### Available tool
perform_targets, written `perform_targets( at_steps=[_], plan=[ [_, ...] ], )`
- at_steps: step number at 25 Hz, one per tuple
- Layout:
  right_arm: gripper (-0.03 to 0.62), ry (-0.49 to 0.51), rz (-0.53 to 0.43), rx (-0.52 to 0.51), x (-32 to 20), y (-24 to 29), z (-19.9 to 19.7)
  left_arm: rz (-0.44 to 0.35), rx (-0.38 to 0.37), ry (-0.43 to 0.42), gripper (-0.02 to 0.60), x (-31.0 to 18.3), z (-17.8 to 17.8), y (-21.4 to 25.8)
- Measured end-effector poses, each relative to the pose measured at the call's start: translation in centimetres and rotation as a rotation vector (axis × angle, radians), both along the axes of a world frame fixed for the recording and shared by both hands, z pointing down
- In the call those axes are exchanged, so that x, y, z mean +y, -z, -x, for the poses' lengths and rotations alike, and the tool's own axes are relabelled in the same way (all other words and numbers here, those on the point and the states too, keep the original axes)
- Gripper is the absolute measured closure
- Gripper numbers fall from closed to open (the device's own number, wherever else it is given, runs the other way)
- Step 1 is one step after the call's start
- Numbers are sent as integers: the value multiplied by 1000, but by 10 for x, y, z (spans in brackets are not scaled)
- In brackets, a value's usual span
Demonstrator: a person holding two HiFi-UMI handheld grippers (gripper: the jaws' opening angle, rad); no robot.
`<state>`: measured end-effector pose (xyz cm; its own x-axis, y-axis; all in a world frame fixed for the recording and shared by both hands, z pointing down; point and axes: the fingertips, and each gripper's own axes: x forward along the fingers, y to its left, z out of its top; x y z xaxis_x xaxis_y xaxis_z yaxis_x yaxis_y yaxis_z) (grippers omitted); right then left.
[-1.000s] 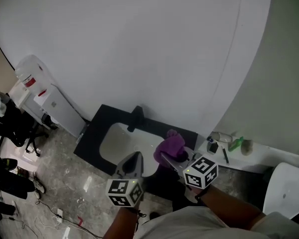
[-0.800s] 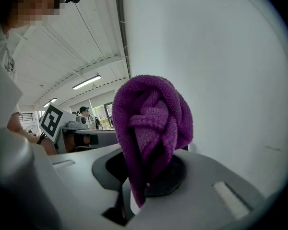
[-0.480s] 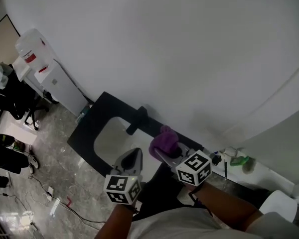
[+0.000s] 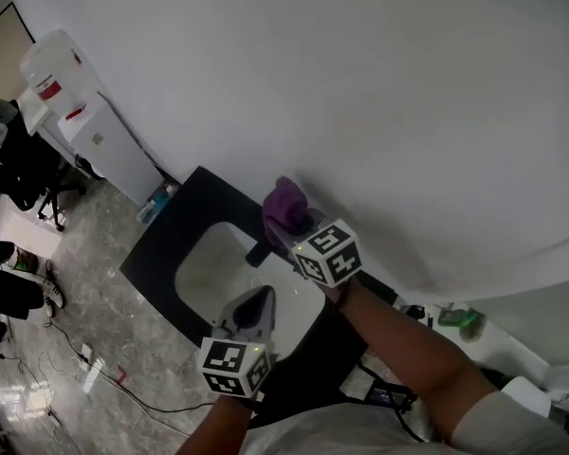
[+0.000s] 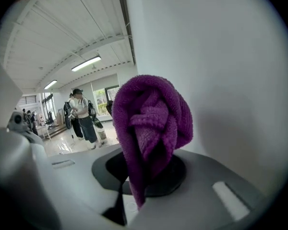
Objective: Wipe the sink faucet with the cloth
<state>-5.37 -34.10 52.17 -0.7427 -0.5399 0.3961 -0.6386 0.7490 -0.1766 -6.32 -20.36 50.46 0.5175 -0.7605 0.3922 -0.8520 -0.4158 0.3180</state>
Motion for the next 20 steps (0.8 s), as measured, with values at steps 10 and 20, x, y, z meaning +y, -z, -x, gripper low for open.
perform_targets(
  at_steps=[10, 20],
  plan=[
    [548, 16, 75, 85, -2, -89, 10, 23, -27, 10, 575, -5, 20, -32],
    [548, 117, 27, 167, -9, -78, 41, 8, -21, 10, 575, -13, 19, -22]
  ],
)
